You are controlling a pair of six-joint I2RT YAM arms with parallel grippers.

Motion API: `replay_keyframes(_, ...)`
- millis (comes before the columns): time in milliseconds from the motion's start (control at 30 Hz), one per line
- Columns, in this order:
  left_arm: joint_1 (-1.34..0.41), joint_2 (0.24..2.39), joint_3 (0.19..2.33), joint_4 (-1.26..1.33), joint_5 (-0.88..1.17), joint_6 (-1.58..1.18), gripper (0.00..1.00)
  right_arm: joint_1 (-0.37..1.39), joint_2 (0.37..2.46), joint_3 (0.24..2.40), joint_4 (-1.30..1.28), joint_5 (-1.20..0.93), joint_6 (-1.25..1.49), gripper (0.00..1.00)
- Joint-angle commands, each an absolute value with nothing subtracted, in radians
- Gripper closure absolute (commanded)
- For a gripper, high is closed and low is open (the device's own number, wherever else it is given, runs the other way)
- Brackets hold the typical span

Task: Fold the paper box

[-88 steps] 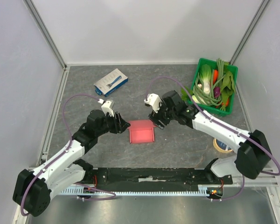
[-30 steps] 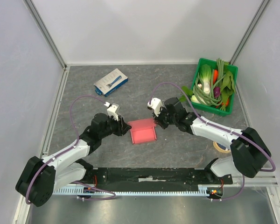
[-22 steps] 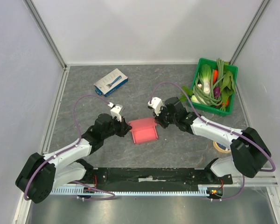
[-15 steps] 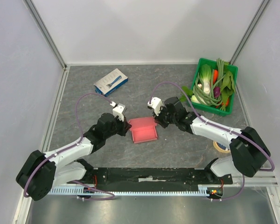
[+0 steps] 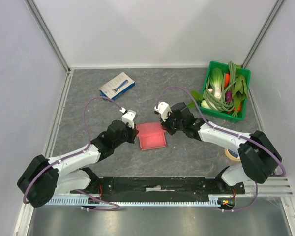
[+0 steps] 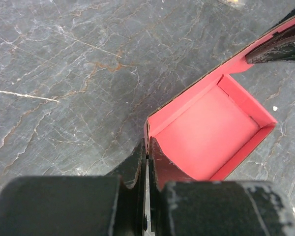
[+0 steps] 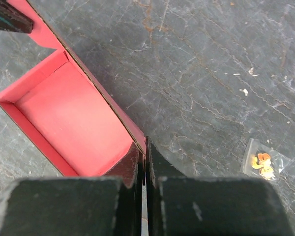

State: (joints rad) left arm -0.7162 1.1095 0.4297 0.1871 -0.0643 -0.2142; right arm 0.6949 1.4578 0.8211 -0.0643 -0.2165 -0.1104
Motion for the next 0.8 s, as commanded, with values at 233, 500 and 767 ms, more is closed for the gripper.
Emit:
replay_keyframes(233, -0.747, 1.184, 0.557, 0.207, -0.409, -0.388, 0.98, 0.9, 1.439, 0.828, 0.129, 0.596, 0.294, 1.0)
replay_keyframes(500, -0.798, 1.311, 0.621, 0.221, -0.515, -0.497, 0.98, 0.95, 1.584, 0.952, -0.067, 0.897, 0.797, 1.0)
replay_keyframes(767, -0.821, 1.345, 0.62, 0.245, -0.581, -0.574, 0.98, 0.992, 1.674, 0.98, -0.187, 1.038, 0.992, 1.0)
